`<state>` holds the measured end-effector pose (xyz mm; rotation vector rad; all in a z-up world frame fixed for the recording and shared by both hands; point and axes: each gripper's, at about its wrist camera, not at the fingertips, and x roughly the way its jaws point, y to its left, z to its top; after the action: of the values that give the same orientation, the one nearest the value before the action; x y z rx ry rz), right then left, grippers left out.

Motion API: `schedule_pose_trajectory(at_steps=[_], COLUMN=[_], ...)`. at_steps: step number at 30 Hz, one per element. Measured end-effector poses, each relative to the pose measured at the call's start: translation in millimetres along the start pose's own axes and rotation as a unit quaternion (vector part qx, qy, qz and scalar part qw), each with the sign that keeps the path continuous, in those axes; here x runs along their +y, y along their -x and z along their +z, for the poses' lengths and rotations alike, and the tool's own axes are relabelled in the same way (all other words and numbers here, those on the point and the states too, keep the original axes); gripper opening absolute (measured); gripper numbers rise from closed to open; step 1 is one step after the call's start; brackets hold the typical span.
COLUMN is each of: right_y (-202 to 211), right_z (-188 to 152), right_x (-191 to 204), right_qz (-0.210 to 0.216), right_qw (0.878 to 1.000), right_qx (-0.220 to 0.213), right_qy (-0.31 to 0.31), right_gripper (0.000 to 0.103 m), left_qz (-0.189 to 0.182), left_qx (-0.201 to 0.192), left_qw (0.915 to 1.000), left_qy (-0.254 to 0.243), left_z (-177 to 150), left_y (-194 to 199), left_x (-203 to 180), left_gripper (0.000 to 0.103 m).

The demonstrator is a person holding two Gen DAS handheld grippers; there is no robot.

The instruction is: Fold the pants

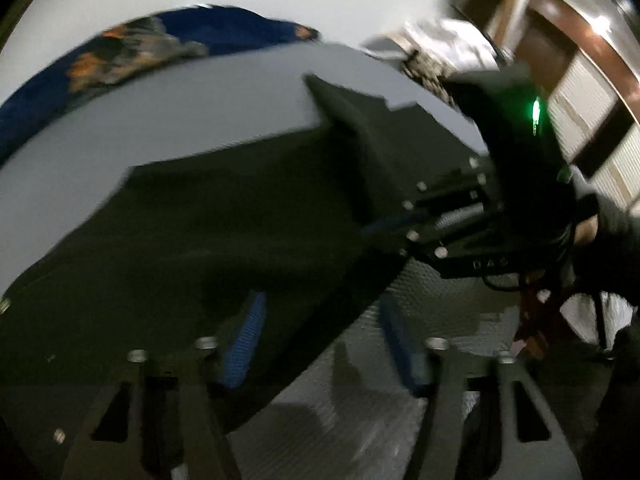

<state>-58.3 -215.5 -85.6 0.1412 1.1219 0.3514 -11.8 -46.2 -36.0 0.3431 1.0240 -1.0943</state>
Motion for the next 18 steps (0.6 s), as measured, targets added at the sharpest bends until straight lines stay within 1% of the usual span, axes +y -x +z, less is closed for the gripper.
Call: schedule_pose_trajectory(at_steps=[1, 3, 6, 7, 9, 12, 14, 16, 18], right_y=[0, 1, 0, 1, 1, 13, 27, 44, 57], right_z=[0, 1, 2, 1, 2, -4, -6, -8, -10], right_x=[0, -2, -2, -3, -4, -10, -21, -46, -80], right_qz=[0.002, 0.006, 0.009, 0.011, 0.012, 0.024, 0.035, 0.022, 0.010], right_qw=[1.000, 1.000, 1.000, 1.000, 1.000, 1.000, 0.999, 0.998, 0.994], right_qx=[0.000, -0.002, -0.003, -0.004, 0.005, 0.002, -0.012, -0.038, -0.058], right_qy=[-0.001, -0.001, 0.001, -0.001, -0.006, -0.009, -0.023, -0.049, -0.093], right_gripper=[0.013, 0.013, 0.013, 0.014, 0.015, 0.022, 0.032, 0.033, 0.033], left_qz=[0.004, 0.012, 0.004, 0.003, 0.014, -0.006, -0.010, -0.011, -0.016], left_qx=[0.017, 0.028, 0.037, 0.039, 0.038, 0.038, 0.040, 0.036, 0.032], left_qw=[0.9998, 0.9995, 0.9993, 0.9992, 0.9992, 0.9989, 0.9984, 0.9983, 0.9979], left_qy=[-0.008, -0.011, -0.002, -0.003, -0.006, 0.026, 0.040, 0.043, 0.054], left_z=[2, 3, 4, 2, 1, 1, 0, -1, -3], left_y=[-10, -22, -36, -38, -41, -39, -40, -39, -38], left_x=[-3, -7, -8, -10, -10, 4, 10, 11, 12], left_gripper=[0.035, 0.033, 0.030, 0.025, 0.015, 0.011, 0.010, 0.010, 0.010])
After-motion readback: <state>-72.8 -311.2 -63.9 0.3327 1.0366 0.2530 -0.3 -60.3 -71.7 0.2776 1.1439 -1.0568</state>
